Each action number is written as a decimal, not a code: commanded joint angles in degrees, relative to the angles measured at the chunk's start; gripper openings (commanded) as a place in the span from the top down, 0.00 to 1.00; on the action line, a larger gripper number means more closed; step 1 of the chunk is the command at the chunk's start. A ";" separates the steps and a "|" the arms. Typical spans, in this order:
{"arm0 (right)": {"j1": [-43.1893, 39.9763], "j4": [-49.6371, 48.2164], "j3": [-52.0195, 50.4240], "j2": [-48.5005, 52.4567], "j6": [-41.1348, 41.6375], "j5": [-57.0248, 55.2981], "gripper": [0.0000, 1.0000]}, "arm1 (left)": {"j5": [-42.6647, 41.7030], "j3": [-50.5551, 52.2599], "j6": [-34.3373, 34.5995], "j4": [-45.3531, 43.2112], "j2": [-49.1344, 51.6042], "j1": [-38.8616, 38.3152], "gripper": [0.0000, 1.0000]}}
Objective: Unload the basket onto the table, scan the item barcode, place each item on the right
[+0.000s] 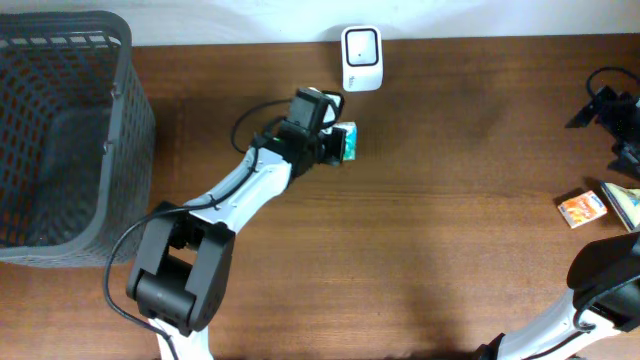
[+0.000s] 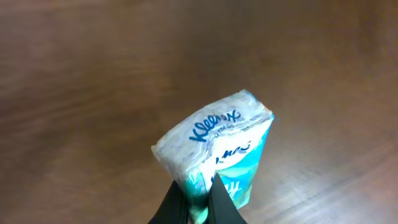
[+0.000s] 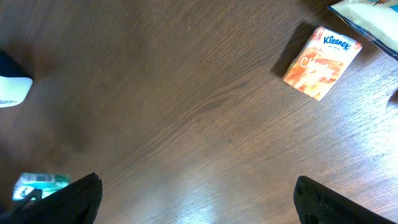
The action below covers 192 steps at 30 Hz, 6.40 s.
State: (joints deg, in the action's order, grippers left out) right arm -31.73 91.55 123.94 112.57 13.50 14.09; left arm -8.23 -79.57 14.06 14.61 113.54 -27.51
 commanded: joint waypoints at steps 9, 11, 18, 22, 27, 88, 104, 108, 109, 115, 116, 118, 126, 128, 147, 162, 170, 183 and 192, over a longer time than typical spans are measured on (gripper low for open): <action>-0.07 0.15 0.22 0.37 0.04 0.31 0.02 | 1.44 -0.63 0.87 -2.60 4.87 -0.83 0.46; -0.07 0.13 0.22 0.37 0.04 0.31 0.01 | 1.46 -2.40 0.85 -0.48 4.33 -0.81 0.26; -0.07 0.15 0.22 0.37 0.04 0.31 0.02 | 7.37 -14.38 0.61 16.33 -0.72 0.02 0.35; -0.07 0.13 0.22 0.37 0.04 0.31 0.02 | 9.68 -16.04 0.66 23.32 -0.98 0.17 0.68; -0.07 0.13 0.22 0.37 0.04 0.31 0.02 | 0.07 -15.85 2.99 25.75 1.22 -1.14 0.48; -0.07 0.15 0.22 0.37 0.04 0.31 0.02 | 26.73 -21.18 -13.18 19.61 15.04 -14.23 1.00; -0.07 0.15 0.24 0.37 0.04 0.31 0.02 | -25.55 -26.14 -2.91 27.50 11.04 -3.04 1.00; -0.07 0.13 0.22 0.37 0.04 0.31 0.02 | -30.12 -25.46 -2.69 26.97 14.34 -2.69 1.00; -0.07 0.15 0.22 0.37 0.04 0.31 0.02 | -30.40 -25.46 -2.10 26.14 15.47 -2.69 1.00; -0.07 0.15 0.22 0.37 0.04 0.31 0.02 | -26.93 -25.46 -1.68 15.10 20.72 -2.40 1.00; -0.07 0.13 0.22 0.37 0.04 0.31 0.02 | -26.91 -25.46 -1.70 12.90 21.64 -2.40 1.00; -0.07 0.15 0.22 0.37 0.04 0.31 0.01 | -26.62 -25.46 -1.70 9.99 22.71 -2.43 1.00; -0.07 0.15 0.22 0.37 0.04 0.31 0.02 | -18.10 -25.46 -1.68 6.47 25.55 -2.40 1.00; -0.07 0.13 0.22 0.37 0.04 0.31 0.02 | -15.89 -25.46 -1.68 6.91 25.53 -2.40 0.75; -0.07 0.13 0.22 0.37 0.04 0.31 0.01 | -31.63 -28.70 14.12 5.27 25.53 3.37 0.84; -0.07 0.15 0.22 0.37 0.04 0.31 0.02 | -37.33 -29.79 9.25 9.53 25.53 4.96 1.00; -0.07 0.15 0.22 0.37 0.04 0.31 0.02 | -30.12 -33.20 4.42 10.80 25.53 2.03 1.00; -0.07 0.15 0.22 0.37 0.04 0.31 0.02 | 0.28 -33.18 1.84 14.80 26.64 -5.11 1.00; -0.07 0.15 0.22 0.37 0.04 0.31 0.02 | 4.28 -33.18 1.86 15.78 28.44 -4.96 1.00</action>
State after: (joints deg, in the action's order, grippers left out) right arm -31.73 91.57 123.94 112.57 13.52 14.09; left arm -6.81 -112.18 16.86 29.43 139.02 -32.93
